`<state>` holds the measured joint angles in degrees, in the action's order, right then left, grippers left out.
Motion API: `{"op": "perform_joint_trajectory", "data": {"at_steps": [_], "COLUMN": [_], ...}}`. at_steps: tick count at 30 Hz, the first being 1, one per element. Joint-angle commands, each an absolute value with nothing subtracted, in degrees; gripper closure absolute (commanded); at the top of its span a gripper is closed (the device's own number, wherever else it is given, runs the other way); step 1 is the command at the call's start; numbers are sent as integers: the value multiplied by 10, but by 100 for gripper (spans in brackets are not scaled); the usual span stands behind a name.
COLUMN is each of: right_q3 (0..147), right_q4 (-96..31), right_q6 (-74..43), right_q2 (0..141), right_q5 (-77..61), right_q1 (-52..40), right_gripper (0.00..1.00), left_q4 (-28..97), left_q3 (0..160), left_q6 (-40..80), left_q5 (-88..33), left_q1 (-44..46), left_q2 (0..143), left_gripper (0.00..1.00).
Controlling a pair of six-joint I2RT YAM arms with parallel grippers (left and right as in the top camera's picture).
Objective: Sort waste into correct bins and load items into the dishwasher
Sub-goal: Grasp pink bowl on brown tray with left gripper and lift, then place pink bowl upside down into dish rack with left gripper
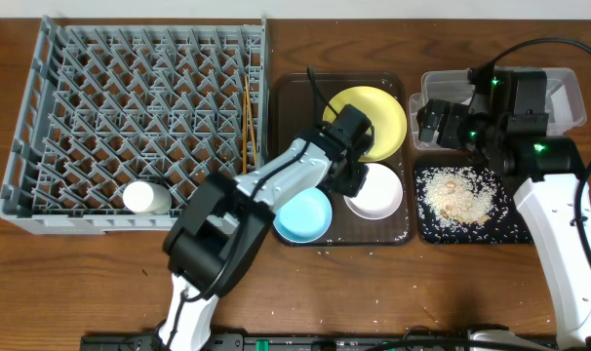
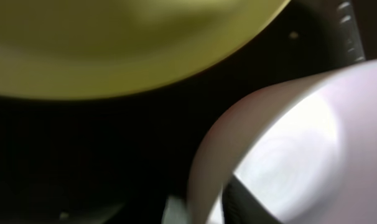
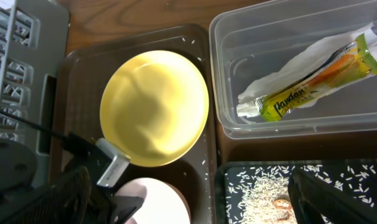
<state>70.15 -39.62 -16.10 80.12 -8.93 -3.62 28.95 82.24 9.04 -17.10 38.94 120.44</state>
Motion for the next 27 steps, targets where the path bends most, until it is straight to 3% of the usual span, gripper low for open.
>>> {"op": "perform_joint_trajectory", "data": {"at_steps": [1, 5, 14, 18, 27], "right_q3": [707, 707, 707, 707, 707], "right_q4": [-397, -397, -397, -397, -397], "right_q6": [-162, -162, -162, -162, -162], "right_q2": [798, 798, 798, 798, 798], "right_q5": [-84, -84, -84, -84, -84], "right_q1": [-34, -34, -34, -34, -34], "right_gripper": [1, 1, 1, 1, 1], "left_q4": [289, 290, 315, 354, 492], "left_q3": [816, 816, 846, 846, 846], "left_q6": [89, 88, 88, 88, 72], "left_q5": [-175, -173, -149, -38, 359], "left_q1": [390, 390, 368, 343, 252], "left_q2": [1213, 1213, 1115, 1047, 956], "left_gripper": [76, 92, 93, 93, 93]}}
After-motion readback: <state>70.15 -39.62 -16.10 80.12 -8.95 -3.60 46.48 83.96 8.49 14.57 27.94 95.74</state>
